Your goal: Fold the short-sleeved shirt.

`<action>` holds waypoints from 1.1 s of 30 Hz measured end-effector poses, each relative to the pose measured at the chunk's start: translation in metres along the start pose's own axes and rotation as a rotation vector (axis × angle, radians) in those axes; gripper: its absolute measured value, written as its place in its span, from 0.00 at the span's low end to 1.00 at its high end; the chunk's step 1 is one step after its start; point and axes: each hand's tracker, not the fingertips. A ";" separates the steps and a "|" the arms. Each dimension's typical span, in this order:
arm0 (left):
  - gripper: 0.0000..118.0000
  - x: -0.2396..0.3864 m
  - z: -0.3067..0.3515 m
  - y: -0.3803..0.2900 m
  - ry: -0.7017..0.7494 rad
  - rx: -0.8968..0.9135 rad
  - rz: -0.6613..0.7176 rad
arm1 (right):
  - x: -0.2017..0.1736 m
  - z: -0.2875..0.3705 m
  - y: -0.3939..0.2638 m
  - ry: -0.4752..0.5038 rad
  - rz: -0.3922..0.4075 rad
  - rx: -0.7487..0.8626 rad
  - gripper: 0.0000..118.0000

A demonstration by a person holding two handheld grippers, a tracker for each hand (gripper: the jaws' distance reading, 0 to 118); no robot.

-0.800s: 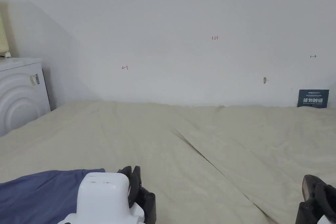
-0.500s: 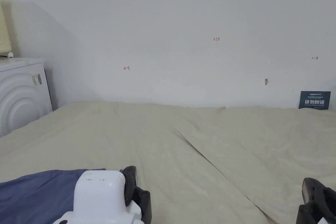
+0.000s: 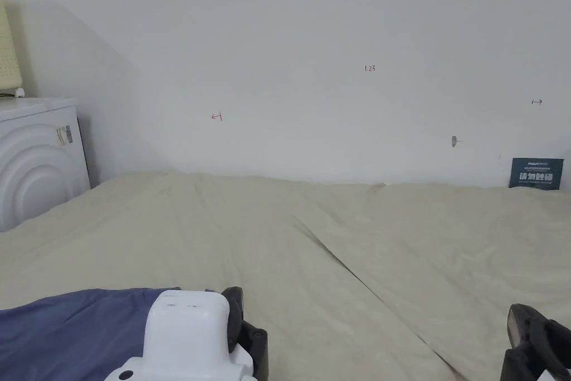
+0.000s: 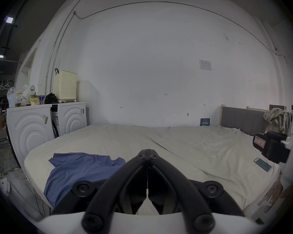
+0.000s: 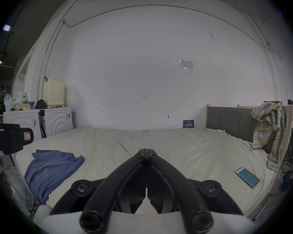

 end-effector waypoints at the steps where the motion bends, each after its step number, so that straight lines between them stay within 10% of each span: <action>1: 0.00 -0.002 0.000 0.000 -0.006 -0.002 -0.009 | -0.001 -0.002 0.001 0.010 0.004 -0.003 0.00; 6: 0.00 -0.018 0.001 0.004 0.075 -0.004 -0.008 | -0.018 -0.013 0.006 0.055 0.016 -0.007 0.00; 22: 0.00 -0.153 0.076 0.013 0.655 -0.019 0.044 | -0.191 -0.046 0.009 0.712 0.004 -0.084 0.00; 33: 0.00 -0.170 0.050 -0.007 0.658 -0.081 0.044 | -0.217 -0.059 -0.007 0.745 0.078 -0.142 0.00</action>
